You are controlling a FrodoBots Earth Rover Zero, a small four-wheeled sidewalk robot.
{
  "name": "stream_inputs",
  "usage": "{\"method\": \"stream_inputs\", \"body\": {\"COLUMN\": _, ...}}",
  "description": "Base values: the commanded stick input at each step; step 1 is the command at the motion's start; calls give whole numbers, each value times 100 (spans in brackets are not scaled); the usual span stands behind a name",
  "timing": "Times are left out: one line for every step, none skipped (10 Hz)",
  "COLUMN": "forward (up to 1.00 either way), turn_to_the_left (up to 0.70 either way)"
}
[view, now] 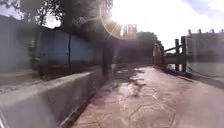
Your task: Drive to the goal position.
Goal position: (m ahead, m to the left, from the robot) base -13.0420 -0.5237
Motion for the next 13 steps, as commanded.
{"method": "stream_inputs", "body": {"forward": 70, "turn_to_the_left": -8}}
{"method": "stream_inputs", "body": {"forward": 69, "turn_to_the_left": -8}}
{"method": "stream_inputs", "body": {"forward": 67, "turn_to_the_left": -10}}
{"method": "stream_inputs", "body": {"forward": 65, "turn_to_the_left": -11}}
{"method": "stream_inputs", "body": {"forward": 63, "turn_to_the_left": -13}}
{"method": "stream_inputs", "body": {"forward": 60, "turn_to_the_left": -14}}
{"method": "stream_inputs", "body": {"forward": 58, "turn_to_the_left": -16}}
{"method": "stream_inputs", "body": {"forward": 56, "turn_to_the_left": -17}}
{"method": "stream_inputs", "body": {"forward": 54, "turn_to_the_left": -19}}
{"method": "stream_inputs", "body": {"forward": 52, "turn_to_the_left": -20}}
{"method": "stream_inputs", "body": {"forward": 49, "turn_to_the_left": -22}}
{"method": "stream_inputs", "body": {"forward": 32, "turn_to_the_left": -38}}
{"method": "stream_inputs", "body": {"forward": 12, "turn_to_the_left": -58}}
